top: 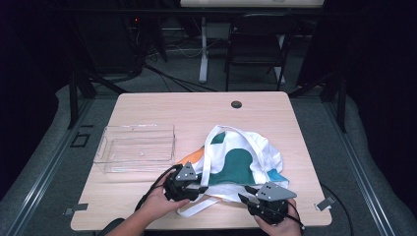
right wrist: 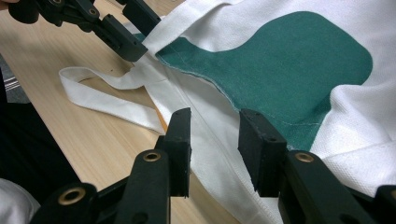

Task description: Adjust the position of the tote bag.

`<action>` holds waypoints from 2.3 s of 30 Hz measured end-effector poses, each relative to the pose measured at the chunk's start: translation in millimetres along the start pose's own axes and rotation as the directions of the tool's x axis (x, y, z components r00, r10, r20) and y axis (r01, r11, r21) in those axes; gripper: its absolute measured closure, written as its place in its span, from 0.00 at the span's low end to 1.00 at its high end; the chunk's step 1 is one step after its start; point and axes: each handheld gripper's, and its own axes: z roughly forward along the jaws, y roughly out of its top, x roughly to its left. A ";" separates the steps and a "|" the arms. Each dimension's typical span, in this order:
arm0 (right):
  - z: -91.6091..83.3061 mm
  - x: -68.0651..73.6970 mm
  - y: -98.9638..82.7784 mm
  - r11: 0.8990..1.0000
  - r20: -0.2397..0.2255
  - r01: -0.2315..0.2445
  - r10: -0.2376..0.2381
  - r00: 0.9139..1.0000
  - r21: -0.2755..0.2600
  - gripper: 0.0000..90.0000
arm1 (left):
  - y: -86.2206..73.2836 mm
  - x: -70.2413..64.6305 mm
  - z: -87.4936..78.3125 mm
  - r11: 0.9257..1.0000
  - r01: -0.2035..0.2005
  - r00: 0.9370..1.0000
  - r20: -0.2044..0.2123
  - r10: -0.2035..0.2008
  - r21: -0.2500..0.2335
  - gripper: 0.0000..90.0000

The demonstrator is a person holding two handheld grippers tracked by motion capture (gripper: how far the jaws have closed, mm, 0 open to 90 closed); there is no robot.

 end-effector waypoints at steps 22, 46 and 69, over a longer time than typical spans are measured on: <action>0.4 0.7 -0.1 1.000 0.000 -0.001 0.001 1.000 -0.008 0.71 | 1.7 2.1 -4.7 1.000 0.014 1.000 0.009 -0.014 0.006 0.97; -2.4 0.0 4.1 1.000 0.009 0.012 -0.012 1.000 -0.019 0.71 | 12.9 4.9 -17.2 1.000 0.013 1.000 -0.028 -0.014 -0.017 0.98; -8.5 -8.2 16.5 0.999 0.009 -0.022 0.023 1.000 -0.033 0.76 | 39.2 13.7 -31.6 1.000 0.014 0.998 -0.055 -0.013 0.011 0.98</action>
